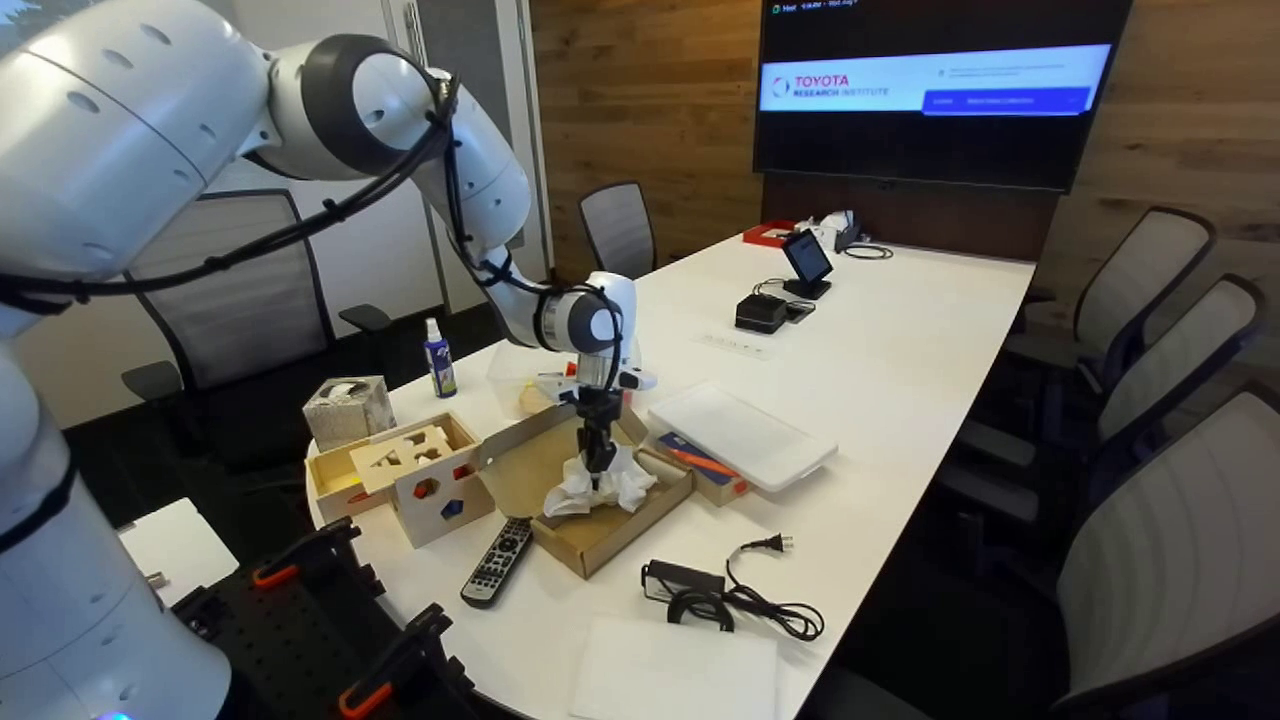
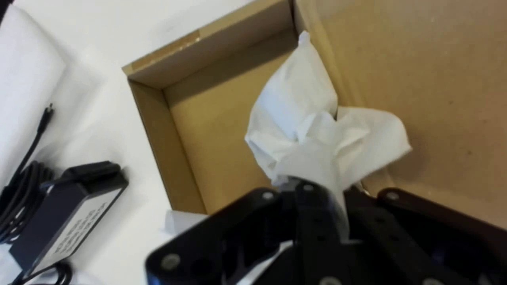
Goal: Use the napkins to wipe inside the box
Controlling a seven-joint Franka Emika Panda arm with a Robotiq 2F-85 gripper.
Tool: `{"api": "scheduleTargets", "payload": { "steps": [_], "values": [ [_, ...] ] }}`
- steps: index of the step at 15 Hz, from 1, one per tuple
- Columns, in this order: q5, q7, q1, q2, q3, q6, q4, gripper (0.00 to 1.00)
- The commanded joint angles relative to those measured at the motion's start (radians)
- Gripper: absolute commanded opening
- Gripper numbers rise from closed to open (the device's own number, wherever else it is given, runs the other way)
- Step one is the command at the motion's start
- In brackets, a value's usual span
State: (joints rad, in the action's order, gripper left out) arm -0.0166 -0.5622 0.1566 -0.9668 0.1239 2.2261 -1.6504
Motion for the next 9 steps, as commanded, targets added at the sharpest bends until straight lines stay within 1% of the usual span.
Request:
{"api": "scheduleTargets", "payload": {
  "steps": [1,5,9],
  "values": [
    [0.076,0.097,-0.052,0.041,-0.062,-0.108,-0.034,0.01],
    [0.146,0.131,-0.087,0.024,-0.088,-0.203,-0.037,0.01],
    [0.2,0.107,-0.105,0.017,-0.079,-0.269,-0.067,0.01]
  ]
}}
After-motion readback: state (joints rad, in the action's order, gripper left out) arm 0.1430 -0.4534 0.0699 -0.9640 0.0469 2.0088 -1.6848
